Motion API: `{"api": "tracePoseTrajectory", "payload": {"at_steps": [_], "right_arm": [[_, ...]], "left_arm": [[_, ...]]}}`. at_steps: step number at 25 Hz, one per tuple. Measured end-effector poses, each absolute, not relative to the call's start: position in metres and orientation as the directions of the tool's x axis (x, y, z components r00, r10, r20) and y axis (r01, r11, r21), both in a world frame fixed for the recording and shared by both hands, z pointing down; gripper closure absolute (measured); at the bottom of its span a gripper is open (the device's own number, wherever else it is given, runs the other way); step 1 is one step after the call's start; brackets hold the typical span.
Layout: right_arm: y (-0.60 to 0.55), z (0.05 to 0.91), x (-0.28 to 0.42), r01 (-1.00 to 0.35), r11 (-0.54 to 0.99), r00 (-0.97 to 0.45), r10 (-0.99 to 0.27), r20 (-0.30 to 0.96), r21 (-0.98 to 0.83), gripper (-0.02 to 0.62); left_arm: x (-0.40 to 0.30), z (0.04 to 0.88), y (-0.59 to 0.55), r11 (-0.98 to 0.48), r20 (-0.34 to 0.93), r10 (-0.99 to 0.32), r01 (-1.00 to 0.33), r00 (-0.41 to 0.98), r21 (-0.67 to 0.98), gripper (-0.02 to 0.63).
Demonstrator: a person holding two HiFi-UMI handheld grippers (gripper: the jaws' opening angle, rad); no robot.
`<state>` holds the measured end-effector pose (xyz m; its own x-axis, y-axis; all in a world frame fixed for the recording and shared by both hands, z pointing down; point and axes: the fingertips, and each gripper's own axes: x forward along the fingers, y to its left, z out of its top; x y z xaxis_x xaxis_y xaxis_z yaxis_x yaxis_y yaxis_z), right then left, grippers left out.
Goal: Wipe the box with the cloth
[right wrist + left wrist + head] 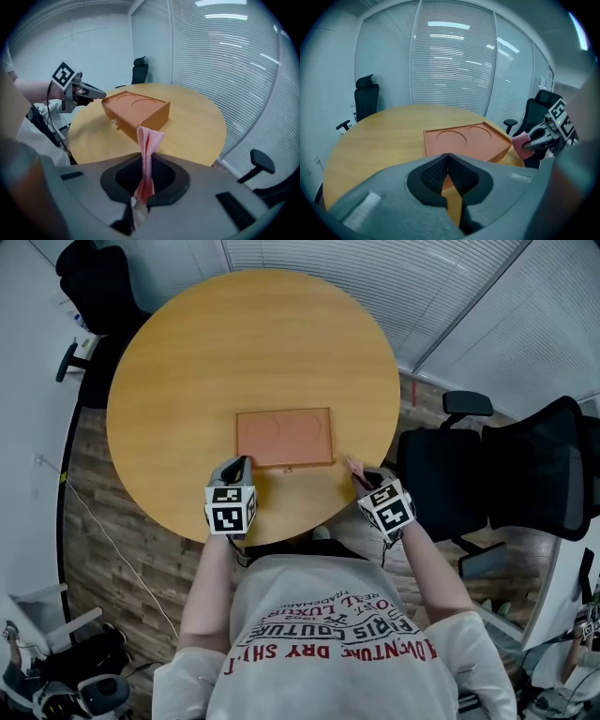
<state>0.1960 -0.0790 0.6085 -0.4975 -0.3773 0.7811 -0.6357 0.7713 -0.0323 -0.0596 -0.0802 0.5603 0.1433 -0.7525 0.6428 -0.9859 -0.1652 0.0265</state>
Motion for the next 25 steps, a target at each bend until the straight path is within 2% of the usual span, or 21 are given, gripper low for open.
{"api": "tracePoseTrajectory", "payload": {"at_steps": [4,9,12,25], "right_arm": [[-0.074,0.614,0.18,-0.716,0.698,-0.44,-0.419,0.794,-0.029,0.565],[-0.072,0.622,0.157,-0.857,0.509,-0.361,-0.485,0.797,-0.079,0.565],[-0.073,0.626,0.143,-0.897,0.439,-0.298,-0.51,0.807,-0.054,0.565],[-0.077,0.641,0.102,-0.904,0.426,-0.254,-0.474,0.843,-0.033,0.561]], "left_arm": [[-0.072,0.558,-0.087,-0.247,0.633,-0.742,-0.968,0.219,0.046,0.597],[-0.087,0.561,-0.098,-0.412,0.649,-0.672,-0.908,0.357,0.073,0.597],[-0.097,0.567,-0.102,-0.458,0.657,-0.642,-0.885,0.396,0.085,0.597],[-0.102,0.575,-0.099,-0.496,0.64,-0.592,-0.847,0.49,0.19,0.597]]}}
